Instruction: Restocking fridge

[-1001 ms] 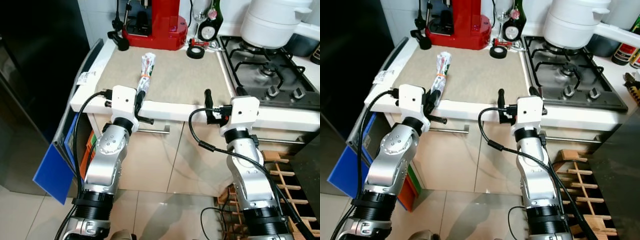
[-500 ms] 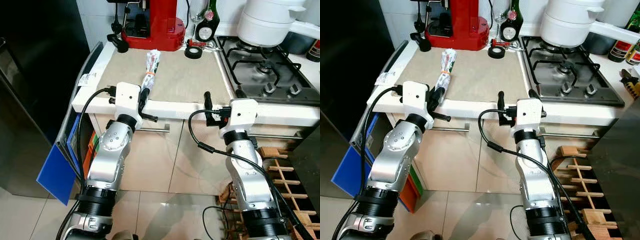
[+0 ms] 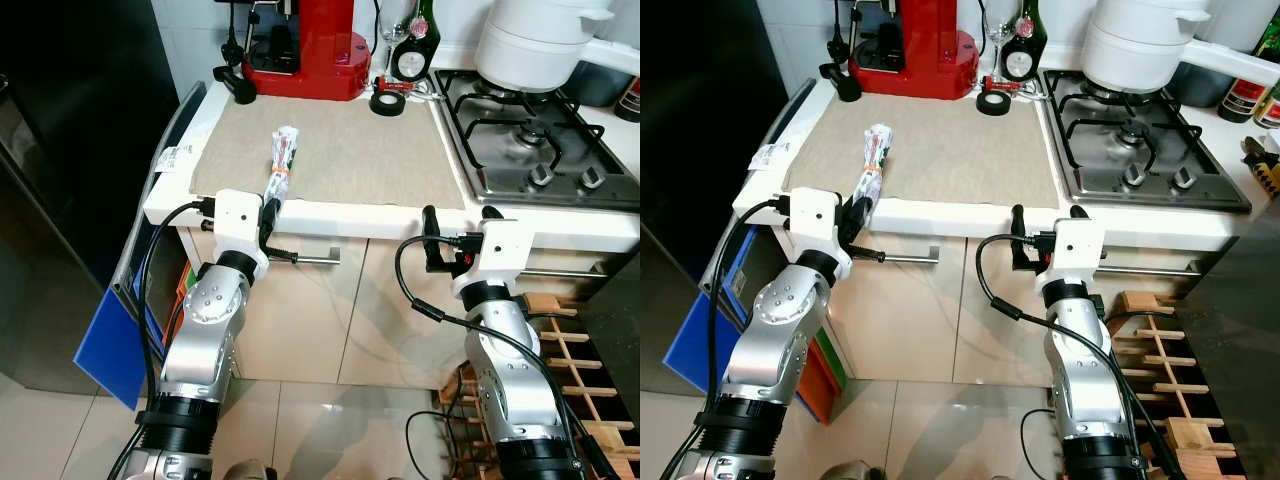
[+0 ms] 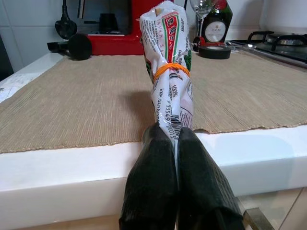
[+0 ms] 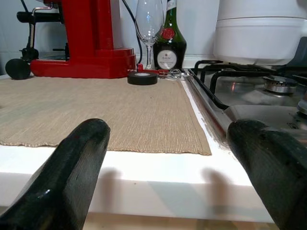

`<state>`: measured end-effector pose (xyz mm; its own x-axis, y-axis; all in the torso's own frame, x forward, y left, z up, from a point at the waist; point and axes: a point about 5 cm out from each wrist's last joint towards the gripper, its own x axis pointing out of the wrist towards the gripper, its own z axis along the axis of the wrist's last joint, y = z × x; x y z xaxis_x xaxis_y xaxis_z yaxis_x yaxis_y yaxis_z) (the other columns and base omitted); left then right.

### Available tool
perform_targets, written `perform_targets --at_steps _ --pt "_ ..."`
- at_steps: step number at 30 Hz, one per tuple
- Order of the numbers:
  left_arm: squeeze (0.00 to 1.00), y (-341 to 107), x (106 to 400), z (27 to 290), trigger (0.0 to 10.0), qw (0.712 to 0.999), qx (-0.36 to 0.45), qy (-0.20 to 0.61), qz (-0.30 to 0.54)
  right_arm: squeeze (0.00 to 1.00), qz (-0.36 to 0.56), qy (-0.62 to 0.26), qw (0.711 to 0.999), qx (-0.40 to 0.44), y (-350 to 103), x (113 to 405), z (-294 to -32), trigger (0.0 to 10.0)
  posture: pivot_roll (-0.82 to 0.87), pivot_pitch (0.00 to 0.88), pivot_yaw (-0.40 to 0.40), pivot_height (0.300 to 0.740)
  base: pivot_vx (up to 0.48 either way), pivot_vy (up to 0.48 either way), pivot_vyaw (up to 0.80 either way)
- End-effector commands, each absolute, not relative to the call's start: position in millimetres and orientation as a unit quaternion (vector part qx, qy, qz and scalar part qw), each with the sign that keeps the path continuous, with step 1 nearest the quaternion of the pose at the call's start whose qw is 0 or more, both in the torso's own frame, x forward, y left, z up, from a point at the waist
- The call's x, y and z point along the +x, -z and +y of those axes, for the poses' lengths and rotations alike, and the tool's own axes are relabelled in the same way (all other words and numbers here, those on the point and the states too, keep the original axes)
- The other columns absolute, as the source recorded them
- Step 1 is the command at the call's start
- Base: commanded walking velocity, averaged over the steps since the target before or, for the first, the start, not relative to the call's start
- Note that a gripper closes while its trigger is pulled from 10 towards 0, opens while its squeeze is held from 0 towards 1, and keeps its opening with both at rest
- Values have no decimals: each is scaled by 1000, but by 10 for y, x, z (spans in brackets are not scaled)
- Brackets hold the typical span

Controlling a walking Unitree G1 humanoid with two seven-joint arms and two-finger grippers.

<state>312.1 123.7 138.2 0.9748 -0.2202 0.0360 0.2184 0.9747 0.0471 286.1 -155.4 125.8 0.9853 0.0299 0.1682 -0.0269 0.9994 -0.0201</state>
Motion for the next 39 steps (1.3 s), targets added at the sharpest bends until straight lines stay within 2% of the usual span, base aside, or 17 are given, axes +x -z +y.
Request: perform_targets --at_steps 1,7,16,25,33,39 --pt "0 -1428 3119 1230 10000 993 24 109 -30 0 -91 -18 996 -8 -1307 2880 -1542 10000 -47 0 0 740 0 0 0" --pt "0 -1436 3127 1230 10000 993 27 110 -33 0 -94 -26 995 -13 -1316 2890 -1505 10000 -48 0 0 740 0 0 0" --pt "0 -1412 3142 1248 10000 993 24 107 -31 0 -89 -31 995 -15 -1296 2884 -1506 10000 -51 0 -4 740 -280 0 0" --pt "0 -1113 2982 1477 10000 995 34 94 18 0 -54 -26 998 -7 -1126 2791 -1591 10000 -41 0 -7 740 -63 0 0" --pt "0 -1129 2965 1448 10000 995 37 97 12 0 -52 -36 998 -10 -1110 2803 -1544 10000 -34 0 -10 740 0 0 0" --pt "0 -1154 2975 1432 10000 995 30 100 7 0 -53 -39 998 -12 -1110 2822 -1544 10000 -33 0 -13 740 -339 -121 0"
